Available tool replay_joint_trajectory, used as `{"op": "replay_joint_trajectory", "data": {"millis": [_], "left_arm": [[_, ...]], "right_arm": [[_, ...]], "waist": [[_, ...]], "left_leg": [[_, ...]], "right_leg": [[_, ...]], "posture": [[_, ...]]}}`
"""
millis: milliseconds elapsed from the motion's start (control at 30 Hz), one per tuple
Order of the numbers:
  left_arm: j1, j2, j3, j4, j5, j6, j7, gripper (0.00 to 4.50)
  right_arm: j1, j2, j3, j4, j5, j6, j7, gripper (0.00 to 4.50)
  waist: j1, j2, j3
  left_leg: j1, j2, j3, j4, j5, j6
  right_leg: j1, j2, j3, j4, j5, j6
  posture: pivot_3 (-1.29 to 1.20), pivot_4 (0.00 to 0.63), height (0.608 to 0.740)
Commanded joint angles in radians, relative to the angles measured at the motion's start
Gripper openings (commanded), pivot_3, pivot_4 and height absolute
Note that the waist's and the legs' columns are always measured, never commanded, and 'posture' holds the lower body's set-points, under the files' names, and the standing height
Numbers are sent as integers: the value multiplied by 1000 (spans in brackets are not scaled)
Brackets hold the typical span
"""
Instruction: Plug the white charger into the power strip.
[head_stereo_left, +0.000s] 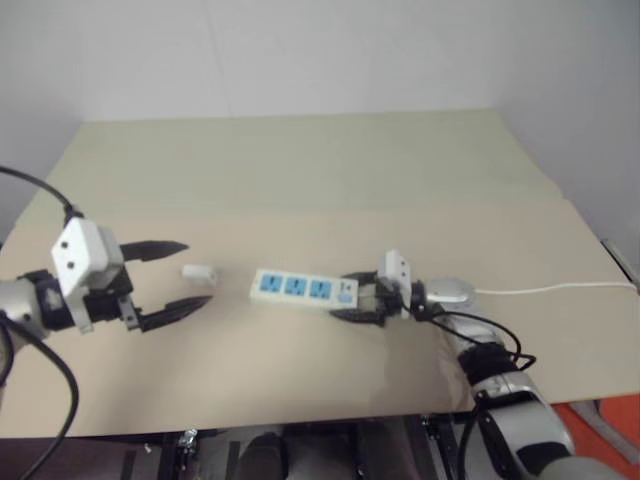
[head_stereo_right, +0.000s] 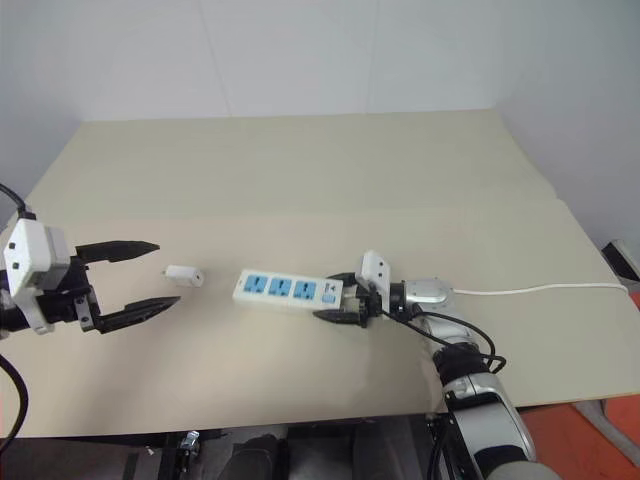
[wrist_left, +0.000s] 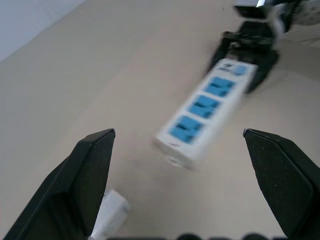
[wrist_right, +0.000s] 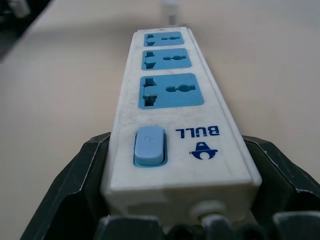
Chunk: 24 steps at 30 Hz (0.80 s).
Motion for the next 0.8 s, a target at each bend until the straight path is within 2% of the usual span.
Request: {"op": "replay_joint_trajectory", "data": {"millis": [33,133,233,300,367,500,633,800], "left_arm": [[-73,54,-60,93,34,-51,-78,4500],[-170,124,-153,219,88,-118,-206,4500],[-376,182,-316,393,162,-120,-334,4500],[-528,199,-455,501,295,-137,-374,4500],[-667,200,-587,613,431,-226,-471,4500],[-926,139,-803,842,607,-357,-528,4500],[-1147,24,-986,1093,782,-496,-528,4500],[-1313,-130,-1101,1353,913,-574,-528,4500]], "right_arm": [[25,-15,18,-121,29,47,18,3431],[41,-16,32,-128,23,53,13,3431],[32,-8,38,-101,13,47,4,3431],[25,0,37,-88,14,51,-5,3431],[19,11,31,-78,19,62,-17,3431],[22,26,26,-71,15,60,-42,3431],[45,29,29,-89,17,64,-53,3431],[56,34,19,-100,24,76,-78,3431]], "waist": [[-1,0,0],[-3,0,0],[-2,-1,0],[-3,-1,0],[-5,-1,0],[-4,-1,0],[-2,-1,0],[-4,-2,0]], "left_leg": [[0,0,1,0,0,0],[-5,-1,4,0,0,0],[-5,-1,6,1,0,0],[-5,-1,9,3,0,0],[-5,-1,10,5,0,0],[-6,0,10,7,0,0],[-8,1,8,12,-1,2],[-9,1,8,13,-1,3]], "right_leg": [[-1,0,1,2,0,0],[-10,0,2,8,0,0],[-11,1,2,9,0,0],[-9,3,2,9,0,0],[-9,4,2,11,0,0],[-9,6,3,13,0,0],[-9,7,2,14,0,0],[-9,7,2,14,0,0]], "posture": [[0,150,740],[0,150,740],[0,150,740],[0,150,740],[0,150,740],[0,150,740],[0,150,740],[0,150,740]]}}
